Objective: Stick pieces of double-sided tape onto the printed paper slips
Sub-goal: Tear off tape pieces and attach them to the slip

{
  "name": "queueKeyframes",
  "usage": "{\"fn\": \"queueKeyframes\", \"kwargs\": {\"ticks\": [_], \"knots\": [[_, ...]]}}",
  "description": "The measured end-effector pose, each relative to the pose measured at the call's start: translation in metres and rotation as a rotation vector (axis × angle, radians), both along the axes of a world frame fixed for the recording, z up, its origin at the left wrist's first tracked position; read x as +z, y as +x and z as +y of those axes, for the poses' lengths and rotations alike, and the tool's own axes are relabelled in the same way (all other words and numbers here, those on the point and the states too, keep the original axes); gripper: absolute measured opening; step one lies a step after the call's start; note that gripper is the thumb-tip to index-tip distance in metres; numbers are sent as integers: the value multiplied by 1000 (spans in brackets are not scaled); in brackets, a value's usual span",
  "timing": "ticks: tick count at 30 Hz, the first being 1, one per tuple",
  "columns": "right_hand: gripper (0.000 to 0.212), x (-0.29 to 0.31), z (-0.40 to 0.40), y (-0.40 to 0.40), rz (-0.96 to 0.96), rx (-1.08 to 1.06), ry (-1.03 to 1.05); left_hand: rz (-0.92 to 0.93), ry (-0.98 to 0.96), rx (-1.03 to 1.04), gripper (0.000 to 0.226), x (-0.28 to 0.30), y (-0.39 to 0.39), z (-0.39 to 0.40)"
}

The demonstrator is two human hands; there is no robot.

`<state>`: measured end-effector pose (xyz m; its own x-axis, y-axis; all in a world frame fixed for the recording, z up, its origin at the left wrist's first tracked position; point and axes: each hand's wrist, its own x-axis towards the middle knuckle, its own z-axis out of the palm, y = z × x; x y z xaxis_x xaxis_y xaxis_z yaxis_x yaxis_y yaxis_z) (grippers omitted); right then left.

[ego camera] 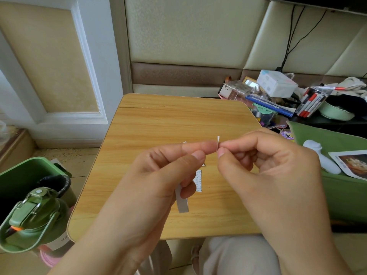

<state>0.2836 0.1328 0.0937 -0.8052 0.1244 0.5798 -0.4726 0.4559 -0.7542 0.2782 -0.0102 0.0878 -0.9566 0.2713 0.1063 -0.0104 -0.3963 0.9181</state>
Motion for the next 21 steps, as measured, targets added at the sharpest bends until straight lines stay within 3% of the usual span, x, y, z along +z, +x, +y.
{"fn": "queueKeyframes", "kwargs": {"ticks": [11,17,21], "knots": [[3,1,-1,1,90,-48,110,28,-27,26,23,-1,0,1],[8,0,-6,4,203,-225,317,66,-78,74,23,-2,3,3],[7,-3,-6,2,176,-206,292,53,-85,78,23,-4,2,2]]}}
